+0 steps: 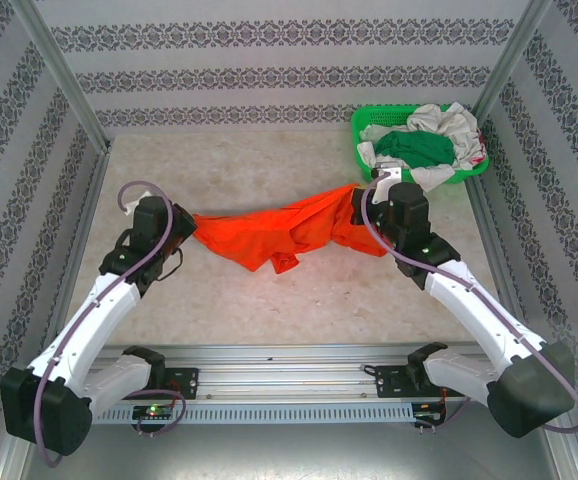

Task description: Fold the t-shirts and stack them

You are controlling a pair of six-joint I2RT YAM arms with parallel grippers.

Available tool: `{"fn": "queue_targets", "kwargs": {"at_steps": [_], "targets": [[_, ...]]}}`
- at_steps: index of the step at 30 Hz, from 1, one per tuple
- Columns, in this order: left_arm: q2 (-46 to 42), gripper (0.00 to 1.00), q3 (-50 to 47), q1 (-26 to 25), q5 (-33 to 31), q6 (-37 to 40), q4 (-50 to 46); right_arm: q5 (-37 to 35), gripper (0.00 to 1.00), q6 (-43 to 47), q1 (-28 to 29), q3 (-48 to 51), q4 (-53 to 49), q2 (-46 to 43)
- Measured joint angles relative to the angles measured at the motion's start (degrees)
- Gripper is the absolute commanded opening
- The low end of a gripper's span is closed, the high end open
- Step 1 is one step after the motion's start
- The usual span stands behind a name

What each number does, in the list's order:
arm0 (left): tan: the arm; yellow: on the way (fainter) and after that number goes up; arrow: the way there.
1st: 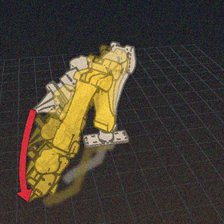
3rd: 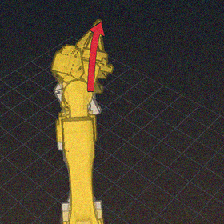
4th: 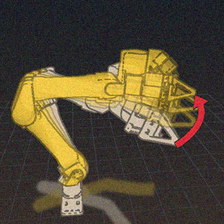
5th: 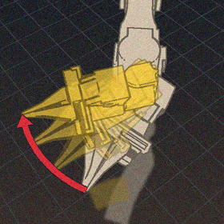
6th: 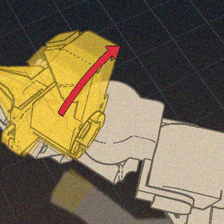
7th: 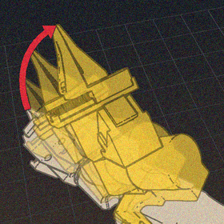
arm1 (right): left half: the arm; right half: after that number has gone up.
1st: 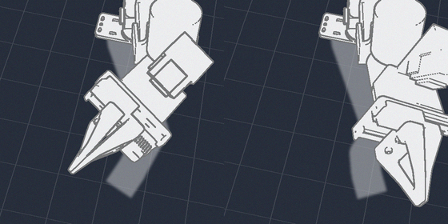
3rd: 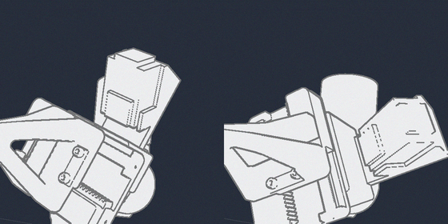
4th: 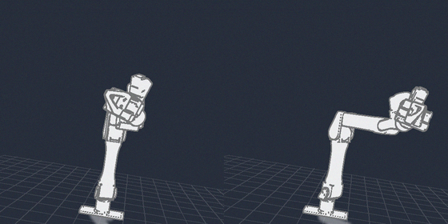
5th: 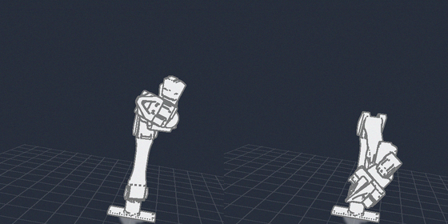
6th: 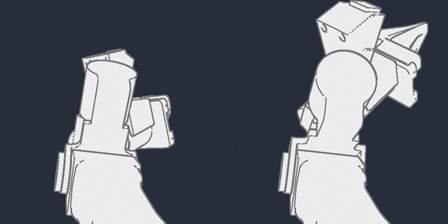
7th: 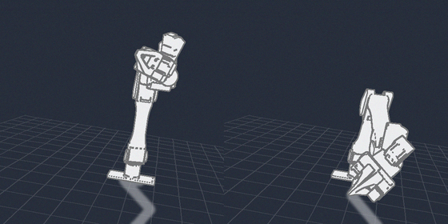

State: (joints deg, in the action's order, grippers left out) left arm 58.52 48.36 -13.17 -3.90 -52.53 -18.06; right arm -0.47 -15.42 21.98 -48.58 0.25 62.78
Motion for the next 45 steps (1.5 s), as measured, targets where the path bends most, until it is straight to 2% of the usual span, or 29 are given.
{"fn": "queue_targets", "kwargs": {"at_steps": [7, 14, 20, 27, 30, 32, 34, 39, 40, 41, 42, 43, 45], "targets": [[4.74, 0.0, 10.69, 3.3, 1.42, 3.19, -0.22, 1.4, 0.0, 3.91, -0.04, -6.21, -0.04, 3.89], [14.16, 0.0, 23.71, 8.98, 4.42, 6.36, 0.31, 3.87, 0.0, 7.45, -0.55, -22.84, 2.08, 16.15], [25.51, 0.0, 42.49, 13.33, 7.67, 8.46, -0.66, 7.23, 0.0, 8.83, -0.87, -42.36, 1.79, 28.61], [29.2, 0.0, 59.52, 16.28, 9.6, 10.34, -2.6, 10.56, 0.0, 11.3, -0.85, -55.69, 0.61, 31.47], [27.63, 0.0, 60.96, 16.48, 9.92, 10.95, -2.75, 12.07, 0.0, 12.61, -0.81, -54.9, 0.68, 29.16], [25.49, 0.0, 58.69, 16.55, 9.97, 11.28, -2.56, 12.83, 0.0, 13.33, -0.2, -50.75, 1.2, 26.18], [21.94, 0.0, 53.05, 16.59, 10.08, 11.39, -2.1, 13.51, 0.0, 14.21, 0.57, -44.15, 1.62, 22.34], [11.28, 0.0, 30.88, 16.65, 10.99, 10.67, -2.16, 14.64, 0.0, 14.97, 5.57, -21.46, 2.38, 14.4], [9.51, 0.0, 25.92, 16.65, 11.19, 10.32, -2.21, 14.95, 0.03, 14.71, 6.71, -16.87, 2.4, 13.84], [8.28, 0.0, 21.9, 16.65, 11.23, 10.03, -2.21, 15.15, 0.2, 14.16, 7.65, -13.29, 2.36, 13.75], [7.19, 0.05, 17.0, 16.65, 11.21, 9.53, -2.34, 15.23, 0.49, 13.4, 8.66, -9.09, 2.36, 13.84], [6.67, 0.29, 12.48, 16.65, 11.23, 8.92, -2.47, 15.52, 0.71, 12.28, 9.55, -5.22, 2.08, 13.99], [7.08, 0.84, 5.14, 16.68, 11.89, 8.17, -2.14, 15.85, 0.88, 10.71, 10.54, 0.04, 1.29, 14.27]]}}
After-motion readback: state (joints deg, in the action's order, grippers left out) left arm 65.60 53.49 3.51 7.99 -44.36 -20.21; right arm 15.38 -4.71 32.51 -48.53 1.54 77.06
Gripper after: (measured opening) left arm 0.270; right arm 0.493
